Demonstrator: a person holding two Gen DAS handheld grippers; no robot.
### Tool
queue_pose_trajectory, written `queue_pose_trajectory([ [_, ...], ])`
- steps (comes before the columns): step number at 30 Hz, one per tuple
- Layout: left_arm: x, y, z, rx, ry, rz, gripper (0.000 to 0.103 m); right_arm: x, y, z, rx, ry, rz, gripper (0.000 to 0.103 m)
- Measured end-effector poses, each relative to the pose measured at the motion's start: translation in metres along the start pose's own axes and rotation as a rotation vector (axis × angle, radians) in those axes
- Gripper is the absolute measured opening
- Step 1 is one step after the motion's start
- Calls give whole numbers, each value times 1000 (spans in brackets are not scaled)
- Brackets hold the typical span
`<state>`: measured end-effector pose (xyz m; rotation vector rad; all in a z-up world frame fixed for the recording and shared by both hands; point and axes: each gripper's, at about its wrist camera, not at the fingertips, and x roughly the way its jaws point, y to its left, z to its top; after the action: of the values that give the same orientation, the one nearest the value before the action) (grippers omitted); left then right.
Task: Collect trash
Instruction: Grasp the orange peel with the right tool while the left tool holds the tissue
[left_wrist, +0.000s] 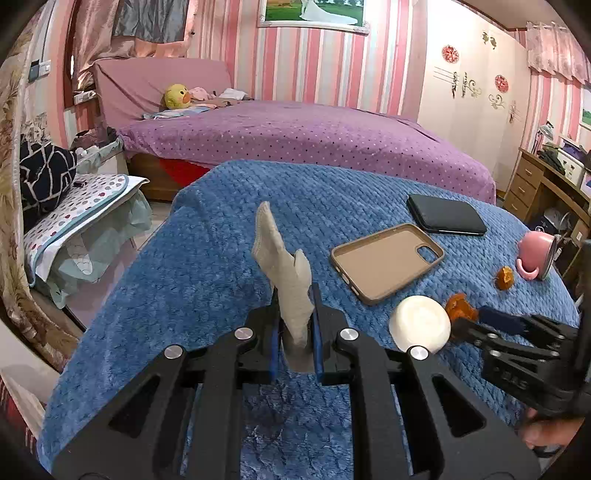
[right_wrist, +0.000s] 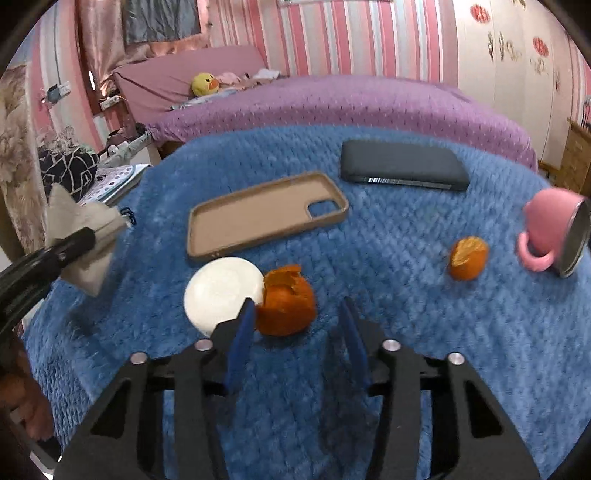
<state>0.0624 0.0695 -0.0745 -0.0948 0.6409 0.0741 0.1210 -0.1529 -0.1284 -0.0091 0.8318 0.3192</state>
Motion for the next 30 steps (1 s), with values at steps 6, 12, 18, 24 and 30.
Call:
queue_pose_trajectory([
  [6, -1, -5, 0, 11, -1, -9, 12, -14, 0, 2, -25, -53, 31, 20],
  [12, -9, -16, 5, 2, -16, -42, 12, -55, -6, 0, -65, -121, 30, 19],
  [18, -23, -40, 10, 25, -43, -103, 12, -110, -26, -7, -63, -214, 5, 19],
  [24, -43, -70, 13, 62, -82, -161, 12, -148, -46, -14, -48, -271, -7, 19],
  [30, -59, -104, 14, 105, -116, -202, 12, -173, -62, -20, -53, -311, -15, 19],
])
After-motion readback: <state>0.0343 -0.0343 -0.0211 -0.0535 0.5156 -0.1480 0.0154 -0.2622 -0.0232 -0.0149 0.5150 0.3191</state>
